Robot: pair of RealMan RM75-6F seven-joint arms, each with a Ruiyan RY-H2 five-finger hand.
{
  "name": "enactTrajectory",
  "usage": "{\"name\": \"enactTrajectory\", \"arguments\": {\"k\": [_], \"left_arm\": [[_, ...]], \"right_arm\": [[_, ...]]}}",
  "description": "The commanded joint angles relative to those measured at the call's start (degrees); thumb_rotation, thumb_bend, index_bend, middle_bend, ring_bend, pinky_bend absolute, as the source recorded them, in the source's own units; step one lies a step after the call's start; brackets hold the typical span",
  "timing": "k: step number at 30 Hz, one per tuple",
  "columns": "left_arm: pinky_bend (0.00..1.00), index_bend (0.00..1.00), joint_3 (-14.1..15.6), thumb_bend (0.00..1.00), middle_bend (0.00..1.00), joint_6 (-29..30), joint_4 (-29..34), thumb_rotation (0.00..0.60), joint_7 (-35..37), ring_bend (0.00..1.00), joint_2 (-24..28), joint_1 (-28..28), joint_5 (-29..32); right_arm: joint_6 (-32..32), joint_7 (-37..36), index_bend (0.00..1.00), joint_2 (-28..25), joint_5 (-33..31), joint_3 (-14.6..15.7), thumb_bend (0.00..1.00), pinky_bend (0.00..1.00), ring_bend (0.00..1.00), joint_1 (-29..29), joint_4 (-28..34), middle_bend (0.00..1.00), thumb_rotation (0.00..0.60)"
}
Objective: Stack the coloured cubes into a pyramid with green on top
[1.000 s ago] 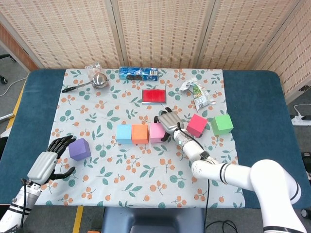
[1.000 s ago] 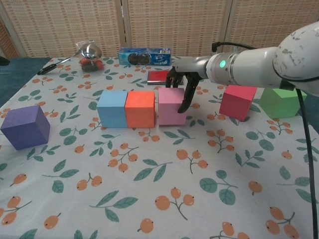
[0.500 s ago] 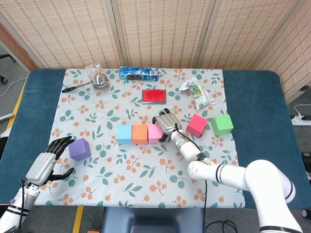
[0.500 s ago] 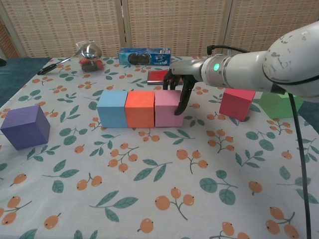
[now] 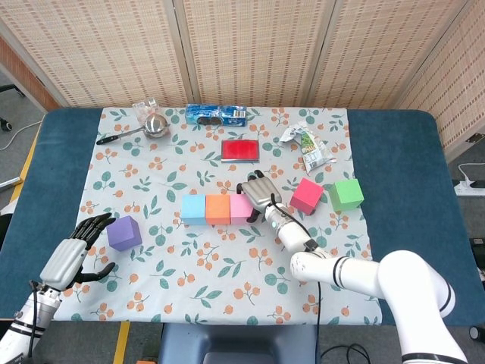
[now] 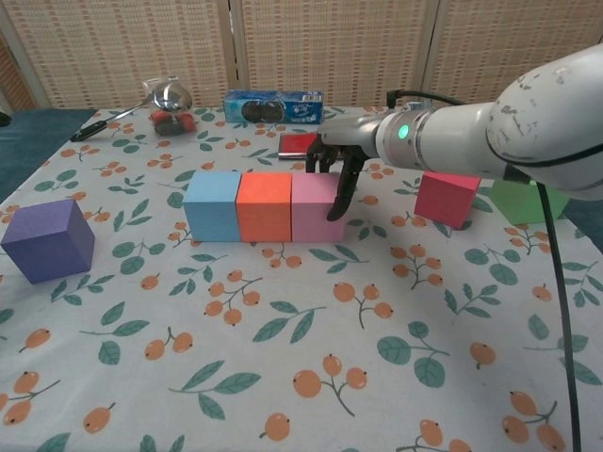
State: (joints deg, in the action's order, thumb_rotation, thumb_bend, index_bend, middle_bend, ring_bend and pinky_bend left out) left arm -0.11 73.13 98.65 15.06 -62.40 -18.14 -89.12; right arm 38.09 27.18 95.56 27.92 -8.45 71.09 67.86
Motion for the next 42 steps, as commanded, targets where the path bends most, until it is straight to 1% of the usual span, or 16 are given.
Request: {"name": "enactTrajectory", "arguments": {"k": [1,20,31,42], "left_arm": [[0.06,0.09,0.0,0.31,0.01,0.0,0.0,0.6,0.0,0.0,0.0,0.0,-0.1],[0.06,0.08,0.0,0.32,0.02,-0.3,0.3,0.6,0.1,0.0,0.2,0.0,-0.1],[0.06,0.08,0.2,0.32,0.01,-0.6,0.5,0.6,0.0,0.0,0.2,-0.2,-0.5],[0.06,0.08,0.4,0.31,0.01,-0.5,0.1,0.6,0.8,0.0,0.2,0.0,-0.5]], "right_arm": [[0.1,0.1,0.43,0.0,0.1,0.0,0.04,0.0,0.16,-0.1,0.1,0.41,0.6],[0.9,0.5,0.42,0.0,0.0,-0.6,0.04,0.0,0.16,-0.4,0.6,0.41,0.6],[2.0,1.3,0.42,-0.7,-0.4,-0.7,0.04,0.0,0.16,-0.6,2.3,0.41,0.6],[1.9,1.9,0.42,0.6,-0.9,-1.0,0.04,0.0,0.16,-0.2,1.3,0.41,0.6]]}}
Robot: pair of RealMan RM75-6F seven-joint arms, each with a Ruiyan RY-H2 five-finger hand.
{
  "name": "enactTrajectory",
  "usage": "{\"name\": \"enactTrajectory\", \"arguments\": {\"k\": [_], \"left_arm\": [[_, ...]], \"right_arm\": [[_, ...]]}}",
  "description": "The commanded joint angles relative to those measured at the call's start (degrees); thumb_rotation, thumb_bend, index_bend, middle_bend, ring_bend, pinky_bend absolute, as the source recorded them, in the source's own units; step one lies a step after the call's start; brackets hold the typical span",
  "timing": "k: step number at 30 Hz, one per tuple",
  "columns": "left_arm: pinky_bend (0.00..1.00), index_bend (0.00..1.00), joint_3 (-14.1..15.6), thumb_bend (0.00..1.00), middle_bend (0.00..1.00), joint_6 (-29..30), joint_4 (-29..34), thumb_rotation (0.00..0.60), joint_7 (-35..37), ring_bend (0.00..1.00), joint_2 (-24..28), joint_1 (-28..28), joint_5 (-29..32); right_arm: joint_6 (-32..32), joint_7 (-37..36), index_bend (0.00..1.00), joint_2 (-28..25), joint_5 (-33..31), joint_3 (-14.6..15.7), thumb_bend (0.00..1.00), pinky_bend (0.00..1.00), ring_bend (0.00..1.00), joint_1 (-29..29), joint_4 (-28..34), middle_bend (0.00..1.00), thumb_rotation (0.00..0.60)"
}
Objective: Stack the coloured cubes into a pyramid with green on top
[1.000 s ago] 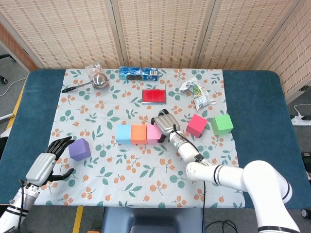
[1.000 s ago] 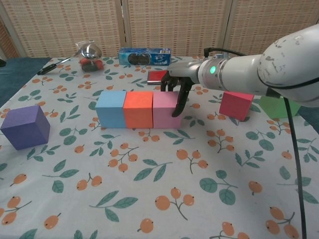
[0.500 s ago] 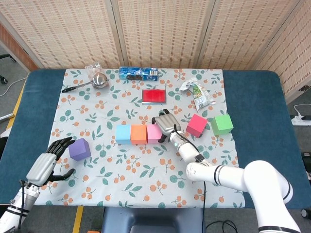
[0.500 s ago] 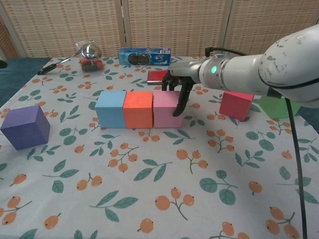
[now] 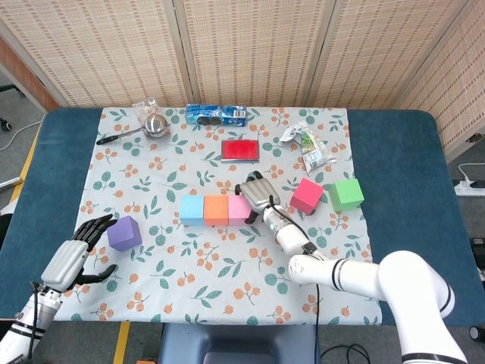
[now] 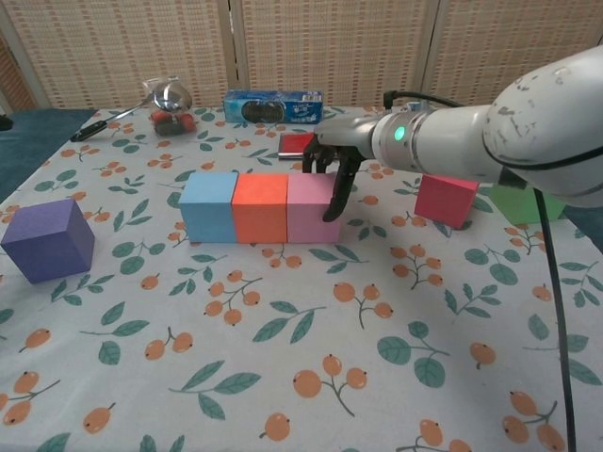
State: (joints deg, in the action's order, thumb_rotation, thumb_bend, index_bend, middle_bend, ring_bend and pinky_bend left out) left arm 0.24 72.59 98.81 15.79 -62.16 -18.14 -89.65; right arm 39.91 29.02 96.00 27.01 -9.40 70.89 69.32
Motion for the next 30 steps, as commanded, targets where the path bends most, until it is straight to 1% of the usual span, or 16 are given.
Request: {"name": "enactTrajectory", "arguments": {"k": [1,14,20,23,25,27,30], "left_arm": [[0.06,0.08,0.0,0.32,0.01,0.0,-0.1,0.6,0.2,0.0,0.0,0.0,0.0],[0.06,0.08,0.1,0.31,0.01,0.1,-0.6,0.6,0.8,0.0,-0.1,0.1,-0.1],[0.06,0.08,0.1,0.31,0.01,0.1,-0.8,0.6,1.0,0.0,-0.2,0.2,-0.2],[0.06,0.08,0.1,0.31,0.01,0.1,-0.8,0.6,1.0,0.0,-0.2,0.2,-0.2],[0.06,0.08,0.1,0.31,0.01,0.2,-0.9,0.6,1.1,0.0,-0.2,0.2,-0.2],[0.06,0.08,0.1,0.31,0.01,0.1,-1.0,0.6,1.1,0.0,-0.3,0.2,0.0],[0.06,0.08,0.1,0.31,0.01,0.2,-1.1,0.6,1.1,0.0,-0.3,0.3,0.0]], "right_arm": [[0.1,0.1,0.42,0.2,0.0,-0.1,0.04,0.0,0.16,0.1,-0.2,0.41,0.6],[-0.1,0.0,0.41,1.3,0.2,-0.9,0.04,0.0,0.16,0.2,-1.3,0.41,0.6],[-0.2,0.3,0.37,1.5,-0.2,-0.9,0.04,0.0,0.16,0.3,-1.5,0.41,0.6],[-0.2,0.3,0.31,1.5,-0.3,-1.0,0.04,0.0,0.15,0.3,-1.5,0.41,0.6],[-0.3,0.4,0.21,1.6,-0.4,-1.0,0.04,0.0,0.13,0.3,-1.5,0.39,0.6],[-0.2,0.5,0.14,1.6,-0.5,-0.9,0.04,0.0,0.11,0.3,-1.4,0.36,0.6],[-0.2,0.7,0.07,1.4,-0.8,-0.9,0.04,0.0,0.08,0.3,-1.1,0.33,0.6]]}}
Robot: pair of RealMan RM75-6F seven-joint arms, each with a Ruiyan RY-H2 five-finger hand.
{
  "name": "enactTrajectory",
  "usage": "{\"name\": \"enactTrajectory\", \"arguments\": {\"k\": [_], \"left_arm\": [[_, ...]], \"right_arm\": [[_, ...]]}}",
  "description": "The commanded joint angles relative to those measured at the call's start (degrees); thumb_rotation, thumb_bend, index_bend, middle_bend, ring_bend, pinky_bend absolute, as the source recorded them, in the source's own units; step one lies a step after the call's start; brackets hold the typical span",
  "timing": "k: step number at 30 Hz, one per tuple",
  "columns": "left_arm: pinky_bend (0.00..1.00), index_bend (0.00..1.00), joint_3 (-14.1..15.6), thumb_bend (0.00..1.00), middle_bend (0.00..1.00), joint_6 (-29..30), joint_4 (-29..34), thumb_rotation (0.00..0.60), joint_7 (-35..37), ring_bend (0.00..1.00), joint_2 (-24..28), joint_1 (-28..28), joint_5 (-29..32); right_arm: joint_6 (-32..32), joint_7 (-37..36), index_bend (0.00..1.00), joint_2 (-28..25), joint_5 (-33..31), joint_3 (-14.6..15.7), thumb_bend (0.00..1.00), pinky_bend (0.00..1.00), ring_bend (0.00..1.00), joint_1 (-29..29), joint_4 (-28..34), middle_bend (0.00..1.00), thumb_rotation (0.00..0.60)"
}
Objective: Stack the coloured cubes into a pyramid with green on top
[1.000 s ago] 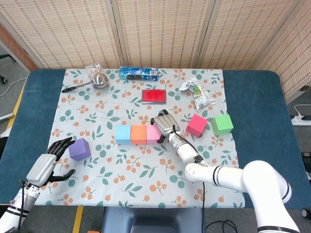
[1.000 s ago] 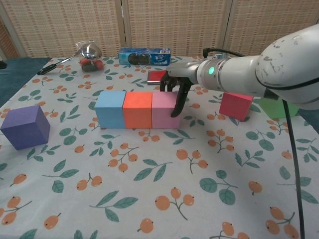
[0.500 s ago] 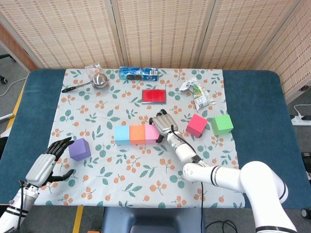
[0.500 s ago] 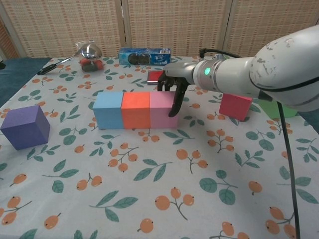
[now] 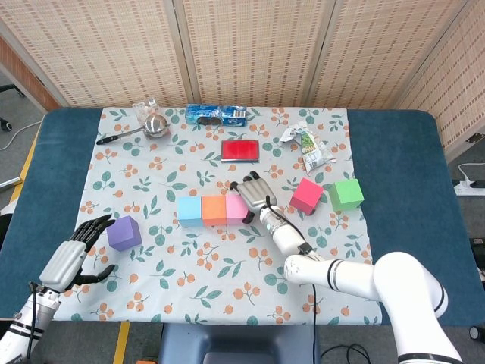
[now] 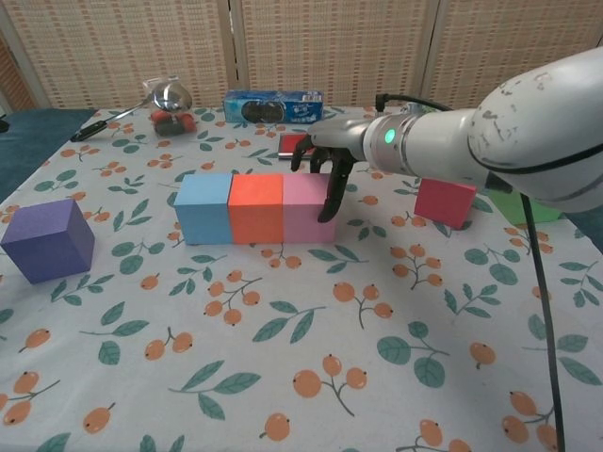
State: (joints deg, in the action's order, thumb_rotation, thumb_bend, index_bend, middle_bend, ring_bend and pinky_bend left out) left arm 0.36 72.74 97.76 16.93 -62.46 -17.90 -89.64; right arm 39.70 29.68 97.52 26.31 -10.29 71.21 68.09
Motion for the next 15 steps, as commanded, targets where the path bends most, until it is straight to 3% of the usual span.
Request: {"name": "enactTrajectory", "arguments": {"k": [1,7,15], "left_arm": [[0.06,0.07,0.0,0.31,0.01,0.0,0.0,0.6,0.0,0.0,0.0,0.0,-0.1],[0.06,0.07,0.0,0.31,0.01,0.0,0.1,0.6,-0.1,0.0,0.0,0.0,-0.1],[0.06,0.07,0.0,0.31,0.01,-0.1,0.4,0.6,-0.8,0.0,0.0,-0.1,0.0]], "right_arm": [[0.0,0.2,0.04,-0.1,-0.2,0.1,0.04,0.0,0.08,0.0,0.3,0.31,0.6],[0.2,0.5,0.0,-0.5,-0.6,0.3,0.04,0.0,0.04,0.0,1.1,0.25,0.6],[1.3,-0.4,0.0,-3.6,0.5,-0.2,0.02,0.0,0.0,-1.1,5.7,0.07,0.6]]}}
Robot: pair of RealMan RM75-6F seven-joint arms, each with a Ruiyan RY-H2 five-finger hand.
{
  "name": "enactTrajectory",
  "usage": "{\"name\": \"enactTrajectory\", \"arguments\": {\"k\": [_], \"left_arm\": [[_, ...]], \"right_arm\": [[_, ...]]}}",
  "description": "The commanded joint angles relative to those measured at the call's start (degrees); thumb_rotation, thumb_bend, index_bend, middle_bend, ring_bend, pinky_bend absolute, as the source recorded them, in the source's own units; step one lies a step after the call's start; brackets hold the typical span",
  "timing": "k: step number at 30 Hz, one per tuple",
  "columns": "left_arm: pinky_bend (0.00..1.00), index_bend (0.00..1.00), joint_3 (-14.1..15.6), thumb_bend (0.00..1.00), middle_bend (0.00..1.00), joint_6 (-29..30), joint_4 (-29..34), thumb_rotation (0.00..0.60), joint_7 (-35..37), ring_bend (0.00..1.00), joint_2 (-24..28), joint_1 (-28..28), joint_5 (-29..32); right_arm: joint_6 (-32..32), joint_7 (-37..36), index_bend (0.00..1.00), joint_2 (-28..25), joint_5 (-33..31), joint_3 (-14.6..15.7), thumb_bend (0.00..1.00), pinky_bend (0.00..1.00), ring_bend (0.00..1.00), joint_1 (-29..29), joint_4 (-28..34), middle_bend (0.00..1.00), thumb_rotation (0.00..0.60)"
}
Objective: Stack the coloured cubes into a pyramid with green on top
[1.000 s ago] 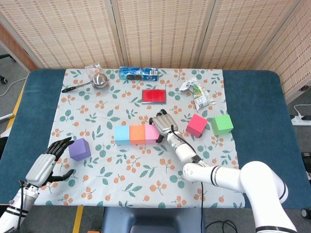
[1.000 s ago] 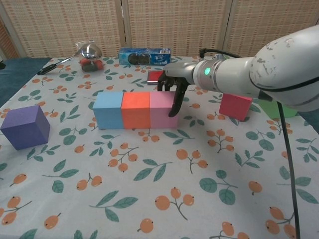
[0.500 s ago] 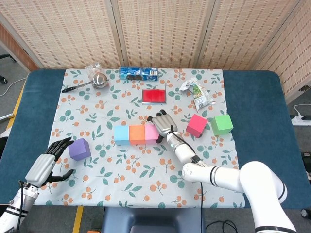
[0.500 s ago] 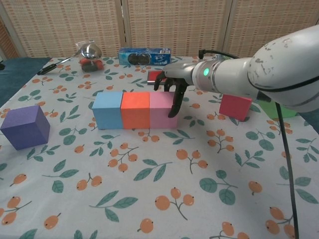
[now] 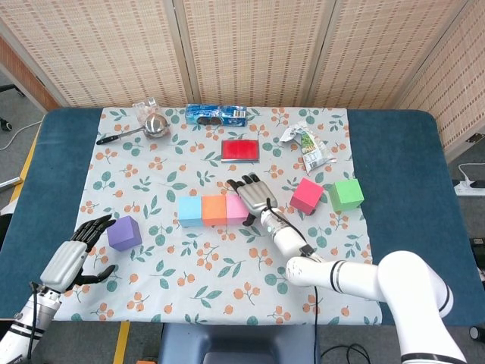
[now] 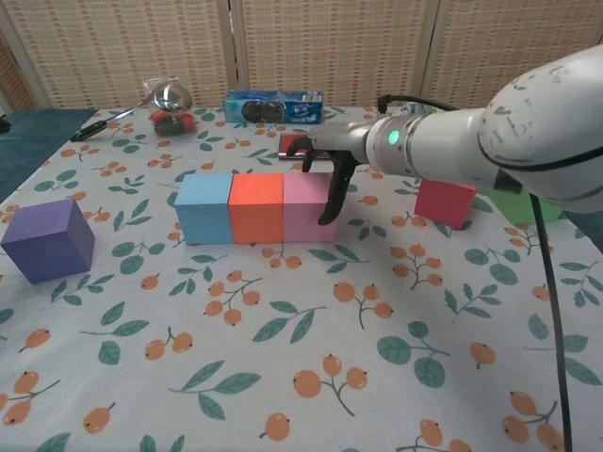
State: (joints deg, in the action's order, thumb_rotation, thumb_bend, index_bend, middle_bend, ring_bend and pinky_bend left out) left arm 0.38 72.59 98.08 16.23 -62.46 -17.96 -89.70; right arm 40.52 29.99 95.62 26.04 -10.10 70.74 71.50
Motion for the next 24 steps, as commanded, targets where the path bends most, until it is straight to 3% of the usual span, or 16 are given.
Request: {"name": "enactTrajectory", "arguments": {"k": [1,6,10,16,24], "left_arm": [[0.06,0.07,0.0,0.31,0.01,0.0,0.1,0.6,-0.2,0.0,0.0,0.0,0.0],[0.06,0.07,-0.1,0.31,0.01,-0.1,0.5,0.6,-0.8,0.0,0.2,0.0,0.1],[0.06,0.07,-0.1,0.31,0.01,-0.1,1.2,0.6,-1.5,0.0,0.4,0.0,0.3],[0.06,0.07,-0.1,0.31,0.01,-0.3,1.9,0.6,-2.5,0.0,0.6,0.1,0.9],[0.06,0.07,-0.2,0.31,0.01,-0.7,1.9,0.6,-2.4,0.0,0.7,0.3,1.9]], "right_arm": [[0.7,-1.1,0.0,-2.7,1.2,-0.5,0.02,0.0,0.0,-1.0,3.5,0.06,0.6],[1.8,-2.4,0.0,-8.6,3.3,-0.2,0.02,0.0,0.0,-3.0,9.3,0.05,0.6],[1.3,-2.7,0.0,-10.2,3.8,0.5,0.02,0.0,0.0,-3.5,9.3,0.04,0.6],[-0.8,-3.5,0.0,-8.3,3.7,1.1,0.02,0.0,0.0,-3.1,4.3,0.03,0.6],[-3.2,-6.1,0.0,-2.1,5.9,0.0,0.02,0.0,0.0,-2.2,-5.1,0.03,0.6]]}}
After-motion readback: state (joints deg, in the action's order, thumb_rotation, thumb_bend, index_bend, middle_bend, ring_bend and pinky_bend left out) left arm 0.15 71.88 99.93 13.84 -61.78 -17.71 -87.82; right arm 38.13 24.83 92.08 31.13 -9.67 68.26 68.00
